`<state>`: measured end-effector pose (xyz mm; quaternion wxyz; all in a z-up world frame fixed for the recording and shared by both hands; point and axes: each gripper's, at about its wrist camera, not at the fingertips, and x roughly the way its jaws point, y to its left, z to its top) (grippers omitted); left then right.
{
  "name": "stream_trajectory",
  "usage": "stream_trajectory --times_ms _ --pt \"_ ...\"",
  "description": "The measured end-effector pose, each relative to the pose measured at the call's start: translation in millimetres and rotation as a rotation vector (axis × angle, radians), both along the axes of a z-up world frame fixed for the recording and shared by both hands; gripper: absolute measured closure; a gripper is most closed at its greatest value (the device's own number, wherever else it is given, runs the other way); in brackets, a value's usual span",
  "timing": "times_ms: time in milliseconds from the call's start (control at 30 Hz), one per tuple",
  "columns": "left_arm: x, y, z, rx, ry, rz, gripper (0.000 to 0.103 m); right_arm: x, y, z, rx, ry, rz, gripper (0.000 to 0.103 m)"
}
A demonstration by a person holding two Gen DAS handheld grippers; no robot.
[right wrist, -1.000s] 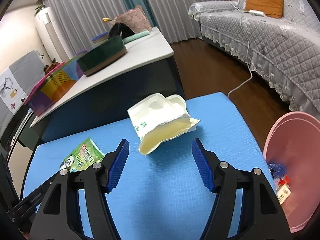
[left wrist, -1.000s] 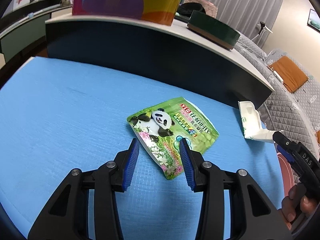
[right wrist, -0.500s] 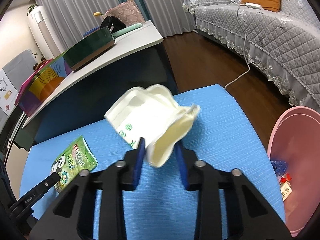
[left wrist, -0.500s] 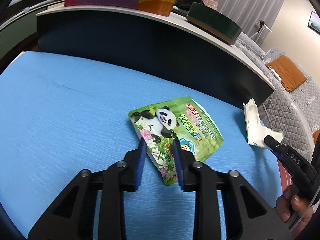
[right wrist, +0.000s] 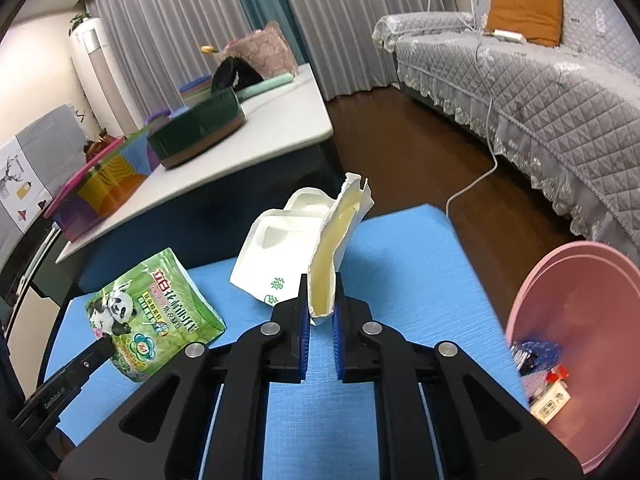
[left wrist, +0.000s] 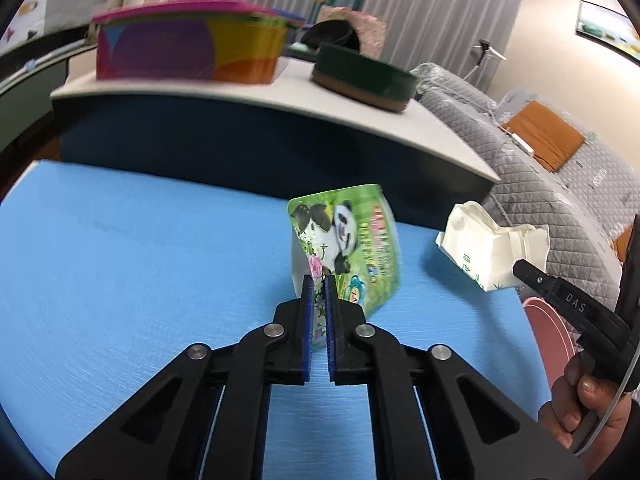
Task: Collect trash
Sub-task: 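Grasp the green panda snack bag with the left tool while the right tool grasps the white tissue box, then carry the snack bag and tissue box over the pink bin with both tools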
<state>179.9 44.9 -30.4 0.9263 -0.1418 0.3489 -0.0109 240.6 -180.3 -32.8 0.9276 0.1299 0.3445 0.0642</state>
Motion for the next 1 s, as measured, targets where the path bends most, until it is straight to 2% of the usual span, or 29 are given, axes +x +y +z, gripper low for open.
stream_trajectory --times_ms 267,633,1000 --pt "-13.0 -15.8 22.6 0.032 -0.053 -0.029 0.103 -27.2 -10.7 25.0 -0.028 -0.057 -0.003 0.093" --pt "-35.0 -42.7 50.0 0.085 -0.116 -0.079 0.103 -71.8 -38.2 57.8 -0.079 -0.131 -0.028 0.093" --pt "-60.4 -68.5 70.5 0.102 -0.152 -0.132 0.103 -107.0 -76.1 75.8 -0.108 -0.164 -0.077 0.093"
